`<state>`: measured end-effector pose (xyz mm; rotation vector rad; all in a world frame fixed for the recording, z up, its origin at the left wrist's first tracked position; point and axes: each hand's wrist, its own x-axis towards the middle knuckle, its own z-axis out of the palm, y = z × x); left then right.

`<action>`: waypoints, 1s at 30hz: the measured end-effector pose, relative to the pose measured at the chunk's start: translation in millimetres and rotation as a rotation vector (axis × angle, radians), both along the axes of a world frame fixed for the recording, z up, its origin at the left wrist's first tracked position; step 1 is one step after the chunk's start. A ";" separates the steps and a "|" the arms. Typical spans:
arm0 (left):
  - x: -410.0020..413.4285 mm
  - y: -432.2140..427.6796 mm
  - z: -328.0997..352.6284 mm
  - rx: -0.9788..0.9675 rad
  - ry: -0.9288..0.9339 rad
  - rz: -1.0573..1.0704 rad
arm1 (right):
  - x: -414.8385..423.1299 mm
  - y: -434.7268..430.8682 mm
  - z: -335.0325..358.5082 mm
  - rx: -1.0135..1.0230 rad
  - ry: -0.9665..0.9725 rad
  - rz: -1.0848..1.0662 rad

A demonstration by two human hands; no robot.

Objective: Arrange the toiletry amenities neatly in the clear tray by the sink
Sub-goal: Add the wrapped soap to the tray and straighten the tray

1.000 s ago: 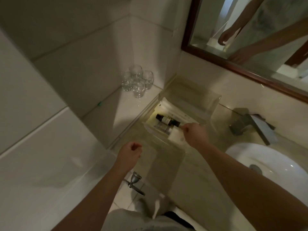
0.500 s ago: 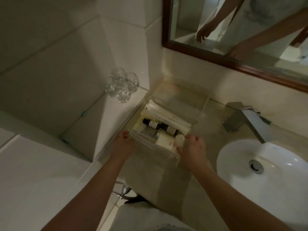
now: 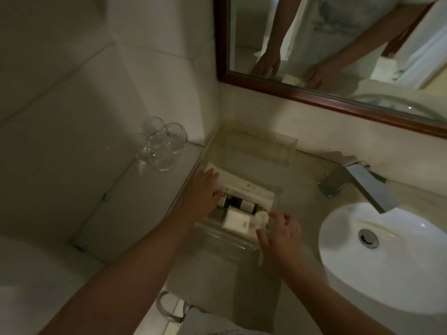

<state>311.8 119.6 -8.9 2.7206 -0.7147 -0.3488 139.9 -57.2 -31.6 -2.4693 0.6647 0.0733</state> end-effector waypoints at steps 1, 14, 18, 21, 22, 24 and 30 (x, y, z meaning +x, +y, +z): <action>3.6 -0.3 -4.4 0.032 0.006 -0.002 | -1.4 1.1 0.8 0.017 0.000 -0.015; 17.0 -1.2 -13.0 0.022 -0.072 0.034 | -2.8 13.5 4.2 0.103 0.011 -0.051; 19.0 0.2 -20.5 0.092 -0.034 0.012 | -1.1 12.7 7.0 0.099 0.004 -0.043; 18.9 0.7 -21.5 0.137 -0.108 -0.006 | -3.1 11.6 6.7 0.123 0.017 -0.056; 19.3 0.7 -21.6 0.145 -0.107 -0.009 | -3.6 11.5 7.5 0.130 0.020 -0.064; 20.2 0.6 -23.1 0.161 -0.074 -0.012 | -4.3 10.8 7.4 0.148 0.033 -0.074; 15.4 3.7 -12.8 -0.176 -0.081 0.176 | -5.4 11.6 5.0 0.350 0.097 -0.203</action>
